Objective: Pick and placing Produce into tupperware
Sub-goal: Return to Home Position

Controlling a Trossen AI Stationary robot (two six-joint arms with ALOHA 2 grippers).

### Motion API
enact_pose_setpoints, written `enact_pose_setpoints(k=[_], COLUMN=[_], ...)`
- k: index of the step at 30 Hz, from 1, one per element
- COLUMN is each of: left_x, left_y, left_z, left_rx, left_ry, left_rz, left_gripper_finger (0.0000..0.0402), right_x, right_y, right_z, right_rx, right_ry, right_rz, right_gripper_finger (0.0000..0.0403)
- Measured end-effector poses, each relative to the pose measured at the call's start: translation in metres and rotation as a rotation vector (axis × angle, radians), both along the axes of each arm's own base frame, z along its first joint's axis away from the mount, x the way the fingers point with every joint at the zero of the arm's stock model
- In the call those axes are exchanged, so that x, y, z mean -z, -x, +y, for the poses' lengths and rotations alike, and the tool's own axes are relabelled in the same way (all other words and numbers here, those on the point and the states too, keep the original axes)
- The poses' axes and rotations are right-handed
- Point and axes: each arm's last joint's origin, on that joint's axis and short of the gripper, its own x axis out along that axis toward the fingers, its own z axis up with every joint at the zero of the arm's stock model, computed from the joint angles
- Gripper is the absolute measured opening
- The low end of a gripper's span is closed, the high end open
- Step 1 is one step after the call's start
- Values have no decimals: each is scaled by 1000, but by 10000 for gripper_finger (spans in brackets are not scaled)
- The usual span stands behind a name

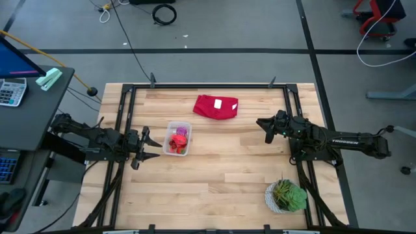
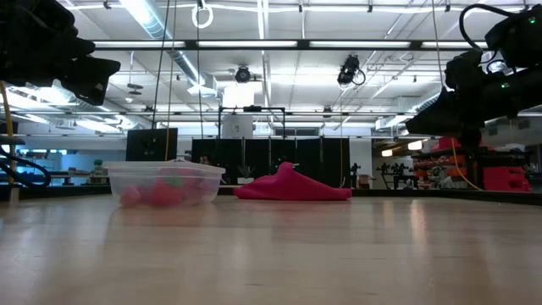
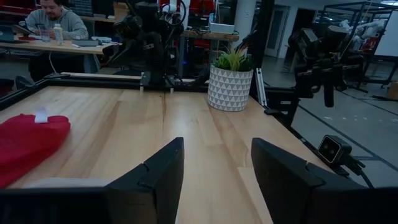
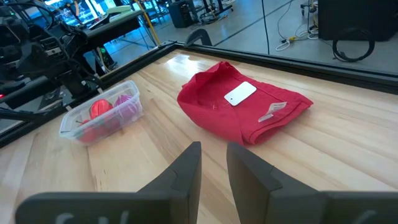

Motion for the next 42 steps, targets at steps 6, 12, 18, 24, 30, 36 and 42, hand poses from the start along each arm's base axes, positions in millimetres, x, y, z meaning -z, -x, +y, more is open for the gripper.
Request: enact_pose_setpoints(k=[6,12,18,24,30,36,42], left_x=[0,0,0,0,0,0,0], left_y=[0,0,0,0,0,0,0], left_z=[0,0,0,0,0,0,0], left_rx=[0,0,0,0,0,0,0], left_ry=[0,0,0,0,0,0,0], left_rz=[0,0,0,0,0,0,0], left_gripper_finger=[200,192,194,199,191,195,198], right_x=[0,0,0,0,0,0,0], right_y=[0,0,0,0,0,0,0], right_z=[0,0,0,0,0,0,0], right_rx=[0,0,0,0,0,0,0], right_ry=[0,0,0,0,0,0,0], right_rz=[-1,0,0,-1,0,-1,-1], right_gripper_finger=[85,85,85,85,85,85,85])
